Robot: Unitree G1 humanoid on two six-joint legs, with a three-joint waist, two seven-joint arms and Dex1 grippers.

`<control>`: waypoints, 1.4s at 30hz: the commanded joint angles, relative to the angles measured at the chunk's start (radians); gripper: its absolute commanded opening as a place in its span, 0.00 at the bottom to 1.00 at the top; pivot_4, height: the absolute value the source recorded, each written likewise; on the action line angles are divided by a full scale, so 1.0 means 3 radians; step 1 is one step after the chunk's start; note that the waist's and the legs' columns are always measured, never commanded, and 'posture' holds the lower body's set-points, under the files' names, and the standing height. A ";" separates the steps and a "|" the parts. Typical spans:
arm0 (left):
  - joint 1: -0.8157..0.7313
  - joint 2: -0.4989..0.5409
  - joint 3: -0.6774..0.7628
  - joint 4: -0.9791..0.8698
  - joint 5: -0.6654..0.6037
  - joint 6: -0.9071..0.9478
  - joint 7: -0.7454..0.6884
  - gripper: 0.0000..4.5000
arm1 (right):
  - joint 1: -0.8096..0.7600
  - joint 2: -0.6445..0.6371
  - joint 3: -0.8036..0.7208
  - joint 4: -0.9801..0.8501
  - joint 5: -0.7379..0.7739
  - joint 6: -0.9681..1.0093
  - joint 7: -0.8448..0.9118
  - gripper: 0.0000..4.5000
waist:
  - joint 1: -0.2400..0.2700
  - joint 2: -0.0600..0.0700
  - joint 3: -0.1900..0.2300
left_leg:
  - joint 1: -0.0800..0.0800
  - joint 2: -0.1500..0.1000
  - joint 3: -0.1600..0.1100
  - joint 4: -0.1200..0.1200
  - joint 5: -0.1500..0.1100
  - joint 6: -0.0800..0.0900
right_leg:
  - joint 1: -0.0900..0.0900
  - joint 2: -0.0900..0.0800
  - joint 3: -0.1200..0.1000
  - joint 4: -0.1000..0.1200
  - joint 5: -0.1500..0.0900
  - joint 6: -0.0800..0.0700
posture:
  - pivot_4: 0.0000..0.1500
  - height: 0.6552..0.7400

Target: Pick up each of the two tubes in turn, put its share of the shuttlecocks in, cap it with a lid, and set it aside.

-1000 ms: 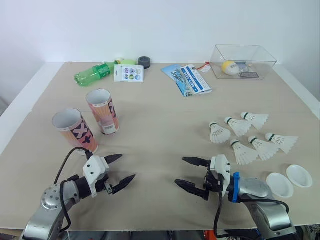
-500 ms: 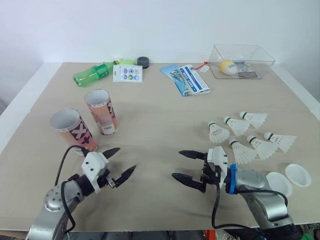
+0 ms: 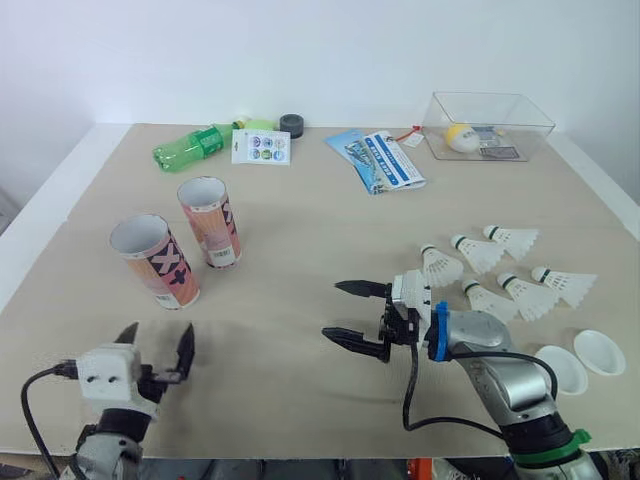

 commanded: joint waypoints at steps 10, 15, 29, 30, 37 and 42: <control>-0.0791 0.0545 0.0151 0.0891 -0.0121 0.0091 -0.0349 1.00 | -0.0116 0.0029 -0.0028 0.0038 -0.0076 -0.0125 0.0037 1.00 | 0.0001 0.0001 -0.0001 | -0.0013 0.0007 -0.0010 -0.0023 0.0000 0.0000 | 0.0001 0.0017 -0.0002 0.0000 0.0004 0.0014 | 1.00 1.00; -0.1028 0.0755 0.0226 0.1275 -0.0170 0.0010 -0.0572 1.00 | -0.0041 0.0011 -0.0059 -0.0019 -0.0088 -0.0123 -0.0012 1.00 | 0.0001 0.0001 -0.0001 | -0.0011 0.0008 -0.0010 -0.0021 0.0001 0.0001 | 0.0003 0.0017 -0.0002 0.0001 0.0002 0.0002 | 1.00 1.00; -0.1525 0.1024 0.0183 0.2047 -0.0225 -0.0214 -0.1112 0.94 | 0.0083 -0.0076 -0.0125 -0.0160 -0.0079 -0.0099 -0.0103 1.00 | 0.0003 0.0005 -0.0003 | -0.0005 0.0010 -0.0008 -0.0021 0.0006 0.0003 | 0.0006 0.0017 -0.0002 0.0001 0.0008 0.0001 | 1.00 1.00; -0.1544 0.1023 0.0184 0.2086 -0.0224 -0.0227 -0.1125 0.88 | 0.0092 -0.0083 -0.0130 -0.0169 -0.0080 -0.0097 -0.0113 1.00 | 0.0002 0.0007 -0.0004 | -0.0005 0.0010 -0.0008 -0.0021 0.0006 0.0003 | 0.0006 0.0017 -0.0002 0.0001 0.0009 0.0001 | 1.00 1.00; -0.1568 0.1034 0.0116 0.2184 -0.0165 -0.0344 -0.1197 0.66 | 0.0118 -0.0130 -0.0150 -0.0203 -0.0075 -0.0095 -0.0157 1.00 | 0.0003 0.0010 -0.0006 | -0.0002 0.0009 -0.0007 -0.0021 0.0007 0.0004 | 0.0009 0.0016 -0.0001 0.0001 0.0010 0.0002 | 1.00 1.00; -0.1524 0.1045 0.0071 0.2187 -0.0090 -0.0422 -0.1200 0.66 | 0.0114 -0.0142 -0.0147 -0.0194 -0.0070 -0.0102 -0.0168 1.00 | 0.0002 0.0011 -0.0006 | -0.0002 0.0009 -0.0007 -0.0021 0.0007 0.0004 | 0.0009 0.0016 -0.0001 0.0001 0.0010 0.0002 | 1.00 1.00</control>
